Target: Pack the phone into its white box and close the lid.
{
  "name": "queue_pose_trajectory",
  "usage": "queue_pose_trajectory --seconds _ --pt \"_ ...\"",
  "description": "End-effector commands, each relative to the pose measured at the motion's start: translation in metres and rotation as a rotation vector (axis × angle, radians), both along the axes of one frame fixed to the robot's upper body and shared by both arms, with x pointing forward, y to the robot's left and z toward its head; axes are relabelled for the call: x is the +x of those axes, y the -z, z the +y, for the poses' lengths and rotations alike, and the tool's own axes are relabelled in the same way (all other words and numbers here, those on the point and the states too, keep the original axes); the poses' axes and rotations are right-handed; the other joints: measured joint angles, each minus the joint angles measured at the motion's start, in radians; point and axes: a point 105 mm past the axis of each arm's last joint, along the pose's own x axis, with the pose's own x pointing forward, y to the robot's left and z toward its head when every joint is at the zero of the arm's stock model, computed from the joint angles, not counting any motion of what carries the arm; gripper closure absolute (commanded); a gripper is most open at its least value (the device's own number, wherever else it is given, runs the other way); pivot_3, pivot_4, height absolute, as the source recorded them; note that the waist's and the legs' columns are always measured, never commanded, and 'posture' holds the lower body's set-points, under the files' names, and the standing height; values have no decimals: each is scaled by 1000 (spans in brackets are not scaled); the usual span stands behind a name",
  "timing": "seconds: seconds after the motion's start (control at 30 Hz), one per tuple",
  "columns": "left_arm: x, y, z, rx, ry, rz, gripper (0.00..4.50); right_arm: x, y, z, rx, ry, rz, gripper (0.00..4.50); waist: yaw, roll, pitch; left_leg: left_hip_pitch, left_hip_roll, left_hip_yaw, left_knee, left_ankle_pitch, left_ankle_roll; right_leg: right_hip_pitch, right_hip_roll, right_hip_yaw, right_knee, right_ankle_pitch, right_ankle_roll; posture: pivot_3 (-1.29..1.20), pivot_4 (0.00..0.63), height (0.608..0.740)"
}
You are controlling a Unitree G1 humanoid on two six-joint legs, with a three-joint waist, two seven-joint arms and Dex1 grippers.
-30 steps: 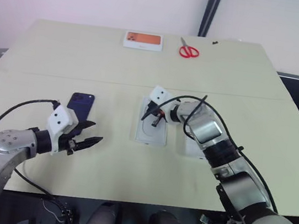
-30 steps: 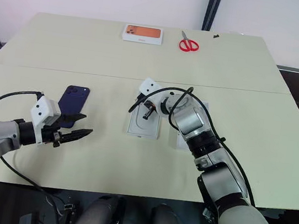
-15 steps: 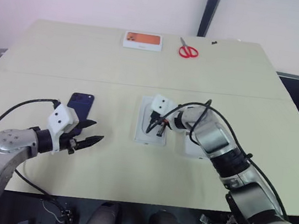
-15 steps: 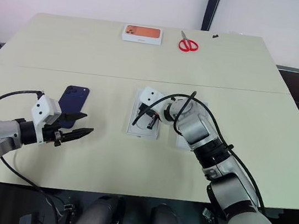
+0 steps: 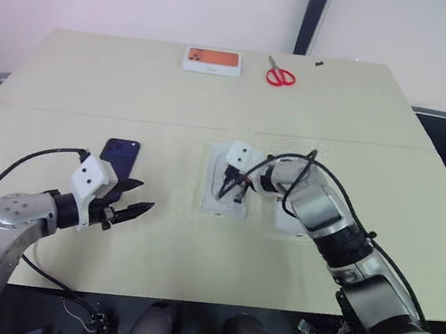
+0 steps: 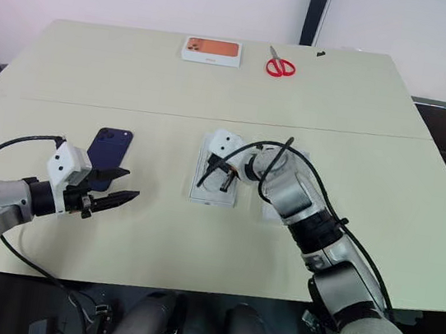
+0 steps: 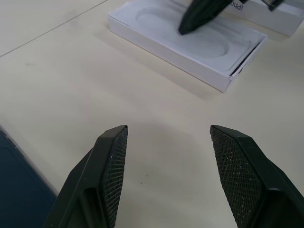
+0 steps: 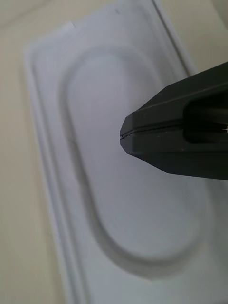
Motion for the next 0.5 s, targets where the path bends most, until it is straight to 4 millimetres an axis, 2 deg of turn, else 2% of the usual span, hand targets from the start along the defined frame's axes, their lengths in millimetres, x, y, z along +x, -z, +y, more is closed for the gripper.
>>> queue_pose_trajectory --seconds 0.03,0.2,0.5 --pt "2 -12 -3 0 12 -50 1584 22 -20 8 36 52 -97 4494 -1 0 0 0 0 0 0 0 -1 0 0 0 0 0 0 0 150 740" --pt "3 -13 -6 -7 15 -56 1584 40 -8 10 -3 98 -116 4494 1 0 0 0 0 0 0 2 -3 -2 0 0 0 0 0 0 150 740" --pt "-2 -12 -7 -16 3 -54 1584 29 16 5 -92 16 -64 4494 -9 0 0 0 0 0 0 2 -3 0 0 0 1 0 0 0 150 740"
